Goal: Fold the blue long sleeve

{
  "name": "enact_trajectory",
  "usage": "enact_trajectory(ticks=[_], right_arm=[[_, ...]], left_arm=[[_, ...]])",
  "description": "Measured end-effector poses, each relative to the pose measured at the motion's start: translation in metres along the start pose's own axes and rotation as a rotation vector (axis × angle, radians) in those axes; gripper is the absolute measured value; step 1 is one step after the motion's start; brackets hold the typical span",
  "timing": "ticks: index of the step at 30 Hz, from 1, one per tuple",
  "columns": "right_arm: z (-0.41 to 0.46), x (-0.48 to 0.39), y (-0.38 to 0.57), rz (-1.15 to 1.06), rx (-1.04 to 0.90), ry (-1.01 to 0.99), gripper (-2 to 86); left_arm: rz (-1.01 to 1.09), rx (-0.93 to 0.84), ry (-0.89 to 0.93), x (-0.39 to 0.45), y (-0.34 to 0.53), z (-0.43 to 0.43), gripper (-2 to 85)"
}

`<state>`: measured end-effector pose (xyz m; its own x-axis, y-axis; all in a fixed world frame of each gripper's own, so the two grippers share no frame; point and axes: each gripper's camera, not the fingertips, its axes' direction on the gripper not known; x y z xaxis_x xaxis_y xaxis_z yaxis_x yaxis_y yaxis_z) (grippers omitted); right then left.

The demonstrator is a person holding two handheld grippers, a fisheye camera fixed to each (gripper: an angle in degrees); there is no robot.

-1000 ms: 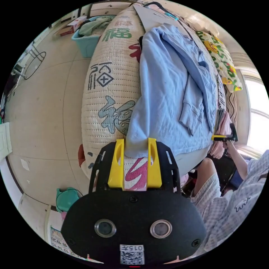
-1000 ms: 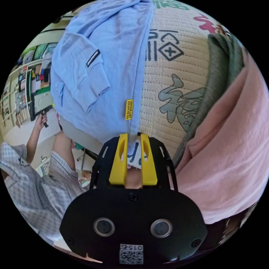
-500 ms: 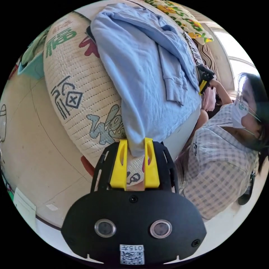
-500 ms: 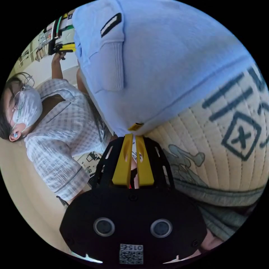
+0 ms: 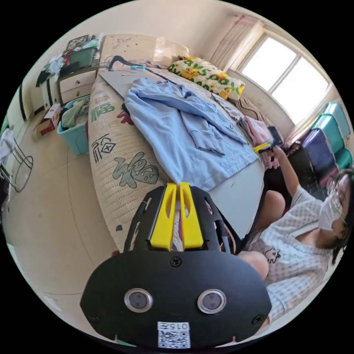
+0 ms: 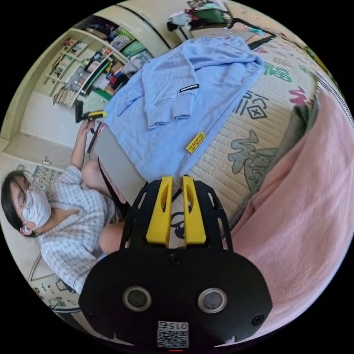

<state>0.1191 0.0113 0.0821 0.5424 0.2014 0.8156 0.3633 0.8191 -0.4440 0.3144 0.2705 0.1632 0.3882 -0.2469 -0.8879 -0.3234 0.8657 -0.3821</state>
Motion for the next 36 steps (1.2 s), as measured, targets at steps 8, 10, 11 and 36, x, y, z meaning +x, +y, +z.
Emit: enact_trajectory(ticks=[8, 10, 11, 36], right_arm=[[0.043, -0.014, 0.068, 0.109, 0.261, 0.005, 5.0], [0.053, -0.010, 0.074, 0.135, 0.271, -0.034, 5.8], [0.055, -0.011, 0.076, 0.142, 0.284, -0.024, 6.4], [-0.041, -0.469, 0.055, -0.198, 0.797, 0.283, -0.5]], left_arm=[[-0.107, 0.166, -0.079, 0.014, 0.047, -0.039, 1.7], [-0.118, 0.161, -0.130, 0.017, 0.055, -0.043, 8.2], [-0.118, 0.131, -0.169, 0.018, 0.061, -0.043, 12.7], [-0.072, 0.210, -0.202, 0.042, 0.133, -0.099, 5.2]])
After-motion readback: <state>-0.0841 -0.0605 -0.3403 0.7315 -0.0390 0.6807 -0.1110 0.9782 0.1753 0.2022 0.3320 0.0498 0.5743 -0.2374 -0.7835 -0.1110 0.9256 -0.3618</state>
